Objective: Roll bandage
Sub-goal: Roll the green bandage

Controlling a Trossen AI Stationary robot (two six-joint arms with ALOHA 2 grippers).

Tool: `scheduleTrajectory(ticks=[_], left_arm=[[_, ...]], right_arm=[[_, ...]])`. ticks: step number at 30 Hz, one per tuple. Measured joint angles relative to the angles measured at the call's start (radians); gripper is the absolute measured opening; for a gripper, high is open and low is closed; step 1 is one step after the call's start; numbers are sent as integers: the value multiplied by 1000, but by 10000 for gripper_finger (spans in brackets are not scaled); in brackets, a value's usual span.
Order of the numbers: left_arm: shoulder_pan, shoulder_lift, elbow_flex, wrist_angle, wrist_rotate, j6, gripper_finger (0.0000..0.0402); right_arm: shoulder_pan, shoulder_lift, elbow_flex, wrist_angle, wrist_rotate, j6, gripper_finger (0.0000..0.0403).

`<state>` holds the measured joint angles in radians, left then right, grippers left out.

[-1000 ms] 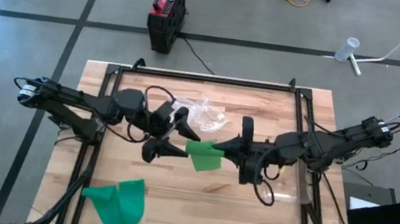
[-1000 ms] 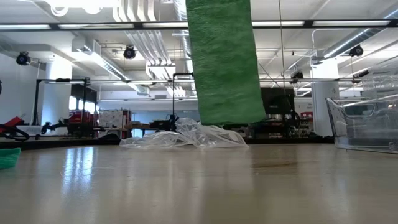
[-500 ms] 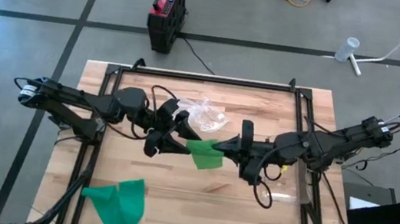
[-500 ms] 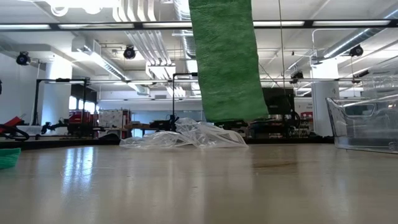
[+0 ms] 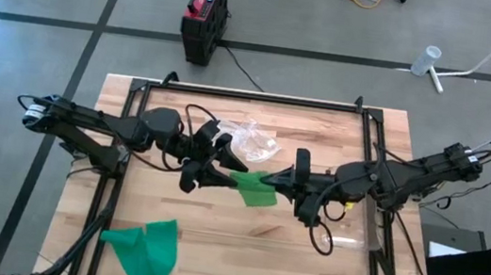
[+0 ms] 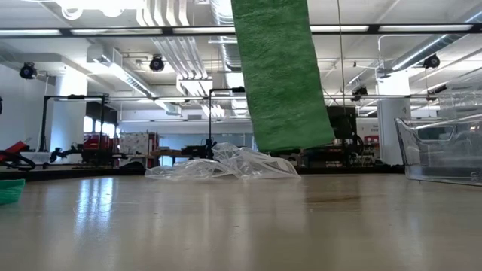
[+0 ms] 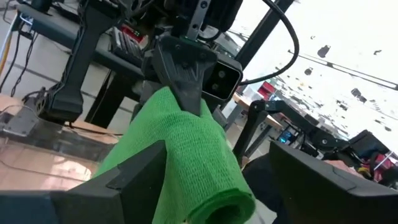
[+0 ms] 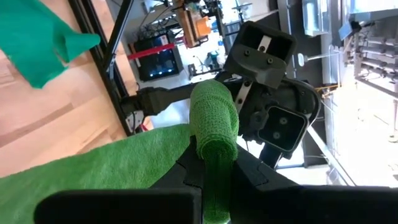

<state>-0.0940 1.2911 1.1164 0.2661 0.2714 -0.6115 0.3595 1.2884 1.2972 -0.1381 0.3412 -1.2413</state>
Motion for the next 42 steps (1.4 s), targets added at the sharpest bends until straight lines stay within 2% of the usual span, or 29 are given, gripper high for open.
scheduleTrajectory(ticks=[5, 13, 19, 22, 24, 26, 29, 31, 36, 42], left_arm=[[0, 0, 0, 0, 0, 74, 289], [0, -9, 0, 5, -2, 432, 309], [0, 16, 0, 4, -115, 564, 302], [0, 35, 0, 13, -158, 612, 270], [0, 48, 0, 12, -186, 641, 230], [0, 56, 0, 1, -204, 652, 173], [0, 65, 0, -2, -204, 668, 61], [0, 70, 0, -5, -210, 696, 18], [0, 76, 0, -38, -212, 710, 3], [0, 76, -5, -61, -247, 711, 1]], right_arm=[[0, 0, 10, 3, 0, 46, 22], [0, 0, 89, -37, 27, 446, 22], [0, 0, 117, -44, 75, 629, 22], [0, 0, 118, -43, 78, 680, 22], [0, 0, 117, -43, 78, 709, 22], [0, 0, 116, -43, 78, 728, 22], [0, 0, 116, -44, 79, 750, 22], [0, 0, 116, -44, 85, 752, 22], [0, -4, 116, -41, 157, 752, 22], [0, -27, 126, -20, 160, 757, 22]])
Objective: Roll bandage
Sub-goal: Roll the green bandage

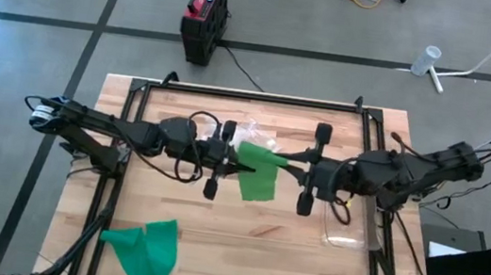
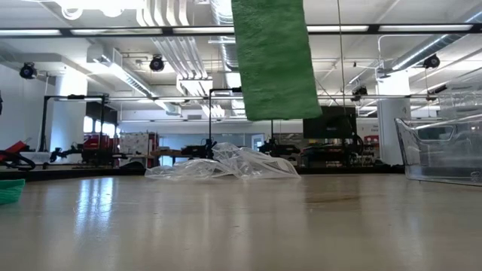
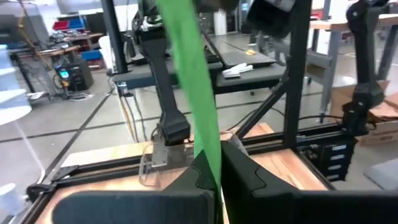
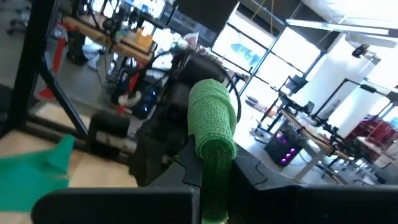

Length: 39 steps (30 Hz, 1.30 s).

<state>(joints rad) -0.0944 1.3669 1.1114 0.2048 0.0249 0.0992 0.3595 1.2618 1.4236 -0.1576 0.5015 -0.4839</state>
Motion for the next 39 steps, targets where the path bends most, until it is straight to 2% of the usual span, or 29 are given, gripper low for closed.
scheduleTrajectory(ticks=[6, 9, 15, 18, 22, 27, 32, 35, 39], left_arm=[[0, 0, -19, -11, -92, 30, 0], [0, 0, -20, -8, -95, 53, 0], [0, 0, -21, -6, -94, 113, 1], [-1, -1, -21, -17, -94, 128, 16], [-2, -25, -14, -119, -94, 128, 62], [-2, -101, -12, -245, -100, 155, 142], [-5, -218, -12, -373, -189, 226, 215], [-5, -273, -11, -379, -187, 224, 251], [-5, -314, -11, -321, -118, 193, 288]], right_arm=[[0, -17, 30, -18, -29, 137, 22], [0, -17, 29, -20, -23, 150, 22], [-5, 34, 25, -12, -1, -14, 22], [-5, 60, 25, -8, -1, -132, 22], [2, 84, 25, -7, -1, -278, 22], [16, 93, 24, 10, 0, -406, 22], [41, 92, 12, 6, -2, -505, 22], [43, 94, -4, 9, -3, -527, 22], [42, 101, -29, 47, 23, -560, 22]])
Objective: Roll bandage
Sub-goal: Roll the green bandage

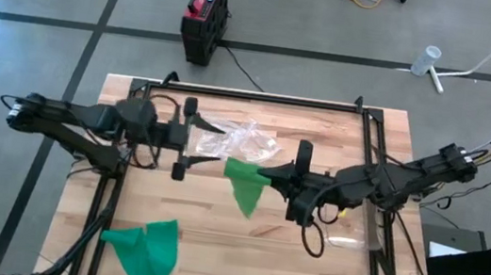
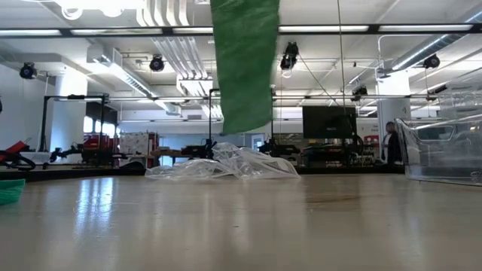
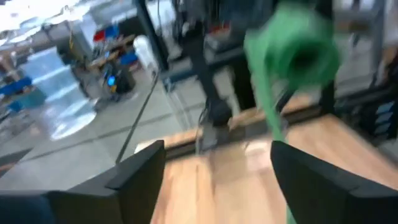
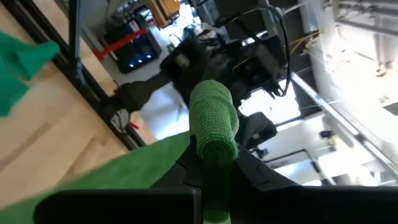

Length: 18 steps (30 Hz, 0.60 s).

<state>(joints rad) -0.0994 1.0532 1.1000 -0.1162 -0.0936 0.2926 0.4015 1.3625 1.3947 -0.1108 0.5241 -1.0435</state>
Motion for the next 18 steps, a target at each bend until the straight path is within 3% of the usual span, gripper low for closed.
scheduleTrajectory(ticks=[9, 18], left_arm=[[-4, 5, 0, 153, 190, -200, 334], [-6, 8, 0, 171, 209, -202, 335]], right_arm=[[0, 47, -30, 104, 82, -137, 22], [0, 59, -30, 108, 125, -181, 22]])
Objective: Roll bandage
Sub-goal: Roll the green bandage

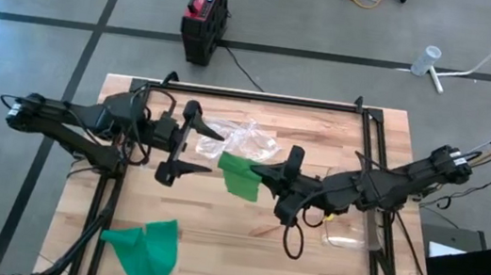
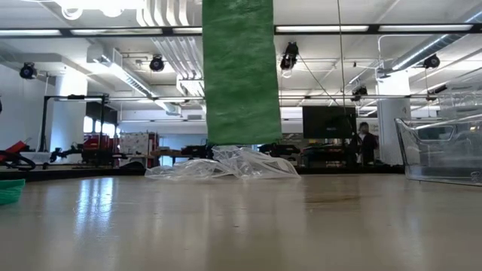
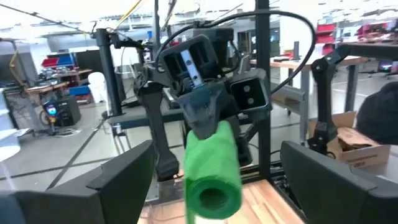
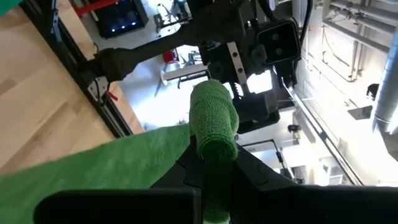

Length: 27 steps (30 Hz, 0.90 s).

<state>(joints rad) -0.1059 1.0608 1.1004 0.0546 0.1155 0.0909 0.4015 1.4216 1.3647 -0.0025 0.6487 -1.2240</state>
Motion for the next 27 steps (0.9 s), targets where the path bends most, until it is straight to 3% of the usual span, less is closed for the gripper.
scheduleTrajectory(ticks=[8, 20, 27], left_arm=[[11, 61, 0, 3, 0, -109, 338], [18, 110, 0, 17, -2, -102, 326], [21, 142, 0, 70, -2, -108, 286]], right_arm=[[-1, 1, 0, 0, 9, -104, 22], [-1, 1, 0, 13, 8, -104, 25], [-1, 2, 0, 16, 6, -103, 22]])
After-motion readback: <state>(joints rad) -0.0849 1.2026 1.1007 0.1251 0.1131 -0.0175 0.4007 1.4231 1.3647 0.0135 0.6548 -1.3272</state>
